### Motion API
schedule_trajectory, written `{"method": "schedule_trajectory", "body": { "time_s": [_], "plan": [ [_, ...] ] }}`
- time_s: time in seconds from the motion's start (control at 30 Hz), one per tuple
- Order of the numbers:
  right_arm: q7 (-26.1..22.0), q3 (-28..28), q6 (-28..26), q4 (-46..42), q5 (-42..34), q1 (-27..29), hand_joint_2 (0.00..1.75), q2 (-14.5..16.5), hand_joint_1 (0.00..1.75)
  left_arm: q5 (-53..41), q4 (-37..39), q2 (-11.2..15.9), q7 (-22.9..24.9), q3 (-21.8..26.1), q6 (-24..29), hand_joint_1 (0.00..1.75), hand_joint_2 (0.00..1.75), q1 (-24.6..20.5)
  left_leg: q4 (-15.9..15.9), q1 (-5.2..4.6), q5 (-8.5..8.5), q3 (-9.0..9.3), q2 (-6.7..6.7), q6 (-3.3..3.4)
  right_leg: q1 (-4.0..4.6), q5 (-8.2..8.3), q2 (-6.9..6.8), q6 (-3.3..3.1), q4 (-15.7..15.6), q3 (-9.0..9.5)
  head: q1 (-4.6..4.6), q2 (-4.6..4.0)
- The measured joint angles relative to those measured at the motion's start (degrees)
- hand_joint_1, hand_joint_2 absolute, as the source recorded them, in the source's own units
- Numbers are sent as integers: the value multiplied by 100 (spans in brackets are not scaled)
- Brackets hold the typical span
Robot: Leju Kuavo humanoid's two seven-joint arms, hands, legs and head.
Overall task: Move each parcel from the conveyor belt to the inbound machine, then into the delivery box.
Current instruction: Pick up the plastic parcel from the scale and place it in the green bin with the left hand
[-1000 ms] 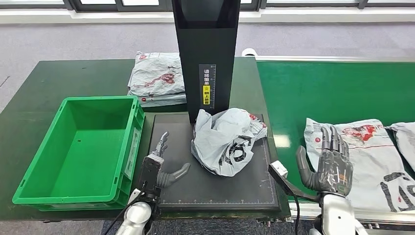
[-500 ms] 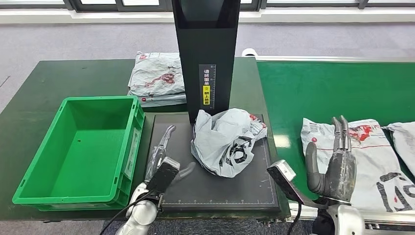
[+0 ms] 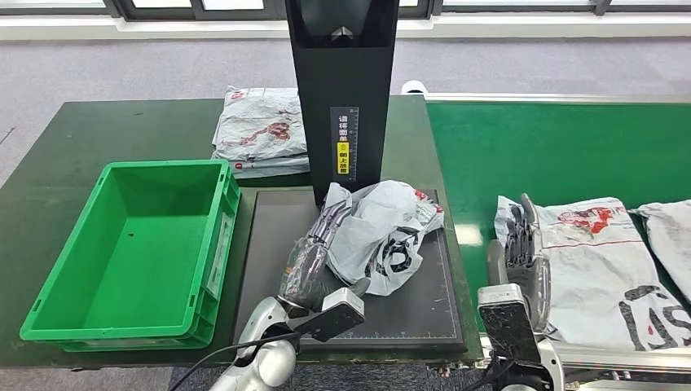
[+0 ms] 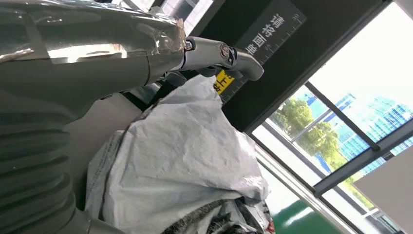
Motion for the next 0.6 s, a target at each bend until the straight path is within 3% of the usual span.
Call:
{"method": "schedule_trajectory", "body": {
  "time_s": [0.2, 0.37, 0.5, 0.6],
  "plan": [
    [-89, -118, 129, 146, -209, -37, 175, 132, 0, -26, 116, 3, 72, -179, -62, 0, 175, -72, 0, 0, -1, 0, 2, 0, 0, 0, 1, 0, 0, -2, 0, 1],
    [-298, -256, 202, 371, -591, -153, 175, 156, 0, -221, 843, -78, 312, -326, -12, 7, 175, -446, 0, -1, 0, 1, 2, 1, -2, 2, 2, 2, 0, 1, 0, 1],
    [-354, -293, 271, 568, -757, -327, 175, 157, 0, -266, 1759, -220, 586, -400, 216, 173, 175, -881, 0, -3, 4, 1, 2, 0, -2, 7, 3, 7, 0, 3, 0, 0],
    [-357, -293, 310, 713, -832, -456, 175, 157, 0, -225, 2438, -341, 866, -556, 482, 175, 175, -1200, 1, -3, 8, 0, 1, 2, -2, 9, 1, 9, 0, 5, 0, 1]
  ]
}}
